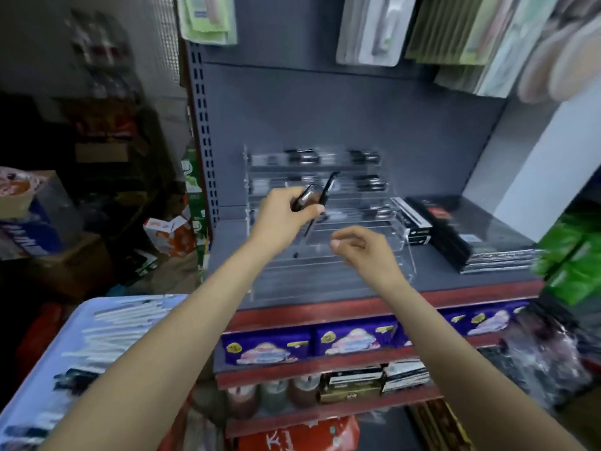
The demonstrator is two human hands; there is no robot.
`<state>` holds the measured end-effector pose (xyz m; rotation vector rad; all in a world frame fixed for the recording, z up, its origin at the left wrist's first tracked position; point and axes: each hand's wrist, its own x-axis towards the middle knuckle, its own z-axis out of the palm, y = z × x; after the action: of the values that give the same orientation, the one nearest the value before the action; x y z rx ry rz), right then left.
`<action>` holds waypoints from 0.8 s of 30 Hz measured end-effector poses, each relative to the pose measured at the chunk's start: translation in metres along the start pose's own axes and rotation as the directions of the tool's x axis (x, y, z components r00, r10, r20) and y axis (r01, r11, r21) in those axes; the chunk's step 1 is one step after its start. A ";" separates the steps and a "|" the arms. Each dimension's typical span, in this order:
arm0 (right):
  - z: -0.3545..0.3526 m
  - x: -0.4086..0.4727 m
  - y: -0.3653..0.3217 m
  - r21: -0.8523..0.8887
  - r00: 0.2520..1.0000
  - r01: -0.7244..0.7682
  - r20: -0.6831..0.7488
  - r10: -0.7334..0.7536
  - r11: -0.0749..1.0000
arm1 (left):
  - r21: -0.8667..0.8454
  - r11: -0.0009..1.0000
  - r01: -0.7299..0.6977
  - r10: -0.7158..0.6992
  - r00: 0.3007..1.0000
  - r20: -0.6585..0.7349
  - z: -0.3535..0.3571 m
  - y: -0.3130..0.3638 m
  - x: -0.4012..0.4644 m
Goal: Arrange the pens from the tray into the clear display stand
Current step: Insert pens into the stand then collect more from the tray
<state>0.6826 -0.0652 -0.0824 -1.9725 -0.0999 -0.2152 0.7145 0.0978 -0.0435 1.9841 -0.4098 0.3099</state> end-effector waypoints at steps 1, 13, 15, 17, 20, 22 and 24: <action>-0.024 0.013 0.010 -0.030 0.999 0.011 -0.036 -0.012 0.999 | 0.072 0.997 -0.026 0.025 1.000 0.004 0.015 0.008 0.015; -0.147 0.128 0.086 -0.080 0.987 -0.119 0.099 0.127 0.990 | 0.678 0.735 -0.008 -0.112 0.985 0.133 0.128 0.027 0.122; -0.147 0.131 0.085 -0.047 0.977 -0.101 0.184 0.108 0.994 | 0.694 0.719 0.021 -0.147 0.981 0.123 0.134 0.023 0.129; -0.148 0.133 0.086 -0.007 0.971 -0.087 0.225 0.087 0.996 | 0.707 0.705 0.045 -0.179 0.977 0.117 0.137 0.018 0.134; -0.153 0.137 0.090 0.028 0.960 -0.076 0.271 0.065 0.997 | 0.720 0.692 0.047 -0.226 0.962 0.155 0.140 0.012 0.138; -0.154 0.139 0.092 0.022 0.955 -0.074 0.289 0.064 0.997 | 0.704 0.708 0.050 -0.264 0.944 0.198 0.143 0.011 0.141; -0.154 0.141 0.094 0.003 0.955 -0.073 0.290 0.069 0.997 | 0.696 0.716 0.046 -0.278 0.934 0.224 0.144 0.012 0.144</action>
<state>0.8204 -0.2482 -0.0794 -1.9792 -0.2188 0.1237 0.8454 -0.0584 -0.0393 2.8090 -0.3362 0.0094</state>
